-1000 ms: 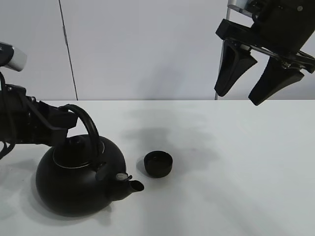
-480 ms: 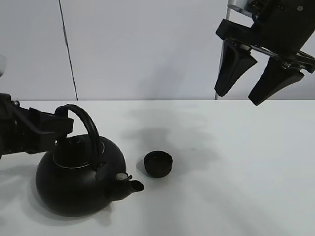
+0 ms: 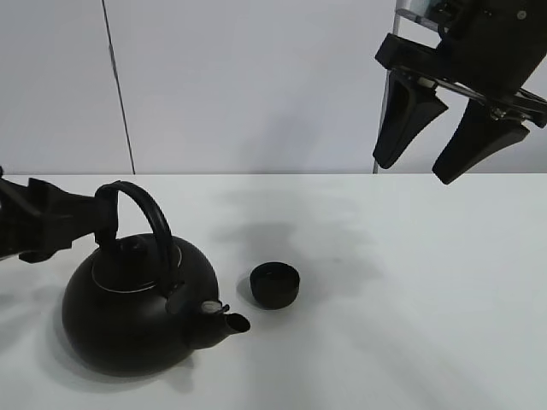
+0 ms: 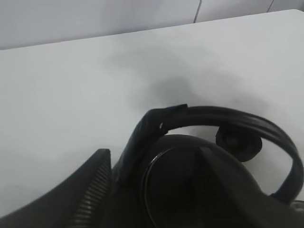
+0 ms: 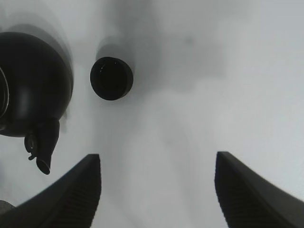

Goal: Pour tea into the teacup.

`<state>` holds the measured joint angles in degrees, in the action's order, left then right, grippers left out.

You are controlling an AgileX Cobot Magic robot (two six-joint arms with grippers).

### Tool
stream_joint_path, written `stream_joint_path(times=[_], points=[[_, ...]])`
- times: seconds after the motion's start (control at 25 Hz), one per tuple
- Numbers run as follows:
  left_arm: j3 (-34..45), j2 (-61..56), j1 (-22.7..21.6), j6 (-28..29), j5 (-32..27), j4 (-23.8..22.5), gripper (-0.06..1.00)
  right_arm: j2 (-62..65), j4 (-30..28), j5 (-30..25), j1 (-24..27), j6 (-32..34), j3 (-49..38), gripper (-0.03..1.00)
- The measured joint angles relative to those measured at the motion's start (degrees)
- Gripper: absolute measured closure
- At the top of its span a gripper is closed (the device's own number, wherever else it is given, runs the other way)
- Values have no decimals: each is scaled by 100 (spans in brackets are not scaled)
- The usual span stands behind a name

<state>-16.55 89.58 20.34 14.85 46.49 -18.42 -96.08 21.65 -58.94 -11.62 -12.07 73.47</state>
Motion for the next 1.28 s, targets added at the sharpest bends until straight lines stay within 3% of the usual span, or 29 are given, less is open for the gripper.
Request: stream_joint_path(times=[0.24,0.44,0.68,0.96,1.08,1.28], points=[[11,-1253,0,36,-1428,-10,56,0,0,0,0,0,0,50],[-171,-2259,0,630,-2202,-10,56,0,0,0,0,0,0,50],[-1242,-2634,0,1399,-3415,-10,56,0,0,0,0,0,0,50],[-2762,-2050,133,1945,-4999,7,49,0,0,0,0,0,0,50],[-3430,-1576,329,2051,-5740,317,47,0,0,0,0,0,0,50],[-4591,-586,399,2062,-7159,1277,46,0,-24,0,0,0,0,50]])
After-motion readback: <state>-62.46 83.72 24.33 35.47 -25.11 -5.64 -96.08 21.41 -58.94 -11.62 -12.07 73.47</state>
